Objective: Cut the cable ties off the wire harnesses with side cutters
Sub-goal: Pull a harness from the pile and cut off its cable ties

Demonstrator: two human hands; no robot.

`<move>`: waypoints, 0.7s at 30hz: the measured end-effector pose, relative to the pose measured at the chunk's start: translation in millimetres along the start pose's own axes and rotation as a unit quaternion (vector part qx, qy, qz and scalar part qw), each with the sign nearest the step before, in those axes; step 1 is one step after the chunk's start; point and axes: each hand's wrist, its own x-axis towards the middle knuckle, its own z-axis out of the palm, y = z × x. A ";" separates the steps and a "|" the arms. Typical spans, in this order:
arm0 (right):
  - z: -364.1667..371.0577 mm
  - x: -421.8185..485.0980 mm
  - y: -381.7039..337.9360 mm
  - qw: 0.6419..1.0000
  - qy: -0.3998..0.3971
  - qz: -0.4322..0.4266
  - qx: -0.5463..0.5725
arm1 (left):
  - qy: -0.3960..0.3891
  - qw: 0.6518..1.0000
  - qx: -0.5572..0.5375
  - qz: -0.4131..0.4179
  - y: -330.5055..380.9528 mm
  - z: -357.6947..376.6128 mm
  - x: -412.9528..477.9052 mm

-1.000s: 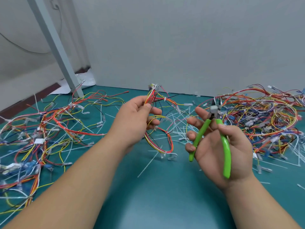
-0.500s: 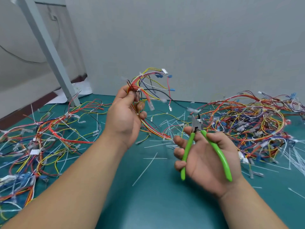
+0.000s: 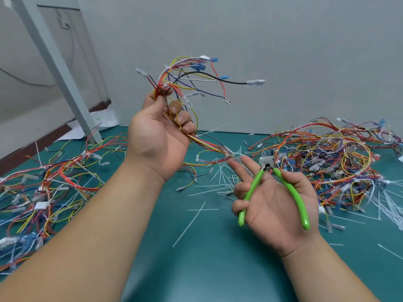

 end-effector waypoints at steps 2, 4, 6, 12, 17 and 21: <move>-1.2 -0.3 -2.4 1.000 -0.005 -0.012 -0.004 | 0.002 1.000 -0.011 -0.006 3.3 -3.8 -0.1; -0.4 0.2 -1.6 1.000 -0.013 -0.008 -0.013 | 0.004 1.000 -0.015 -0.020 4.2 -7.4 -0.2; 0.8 0.5 1.3 0.999 -0.029 0.007 -0.021 | 0.003 0.999 0.003 -0.037 1.4 -8.9 -1.7; 3.4 -1.2 2.4 0.997 -0.048 0.014 -0.055 | -0.005 0.997 0.009 -0.083 -16.5 -14.5 -10.9; -1.0 -2.6 -2.2 0.997 -0.059 0.032 -0.048 | 0.011 0.997 -0.016 -0.070 -20.0 -31.1 -17.2; 6.9 -4.0 -3.1 0.993 -0.116 0.021 0.022 | -0.002 0.999 -0.025 -0.047 -16.7 -39.3 -20.0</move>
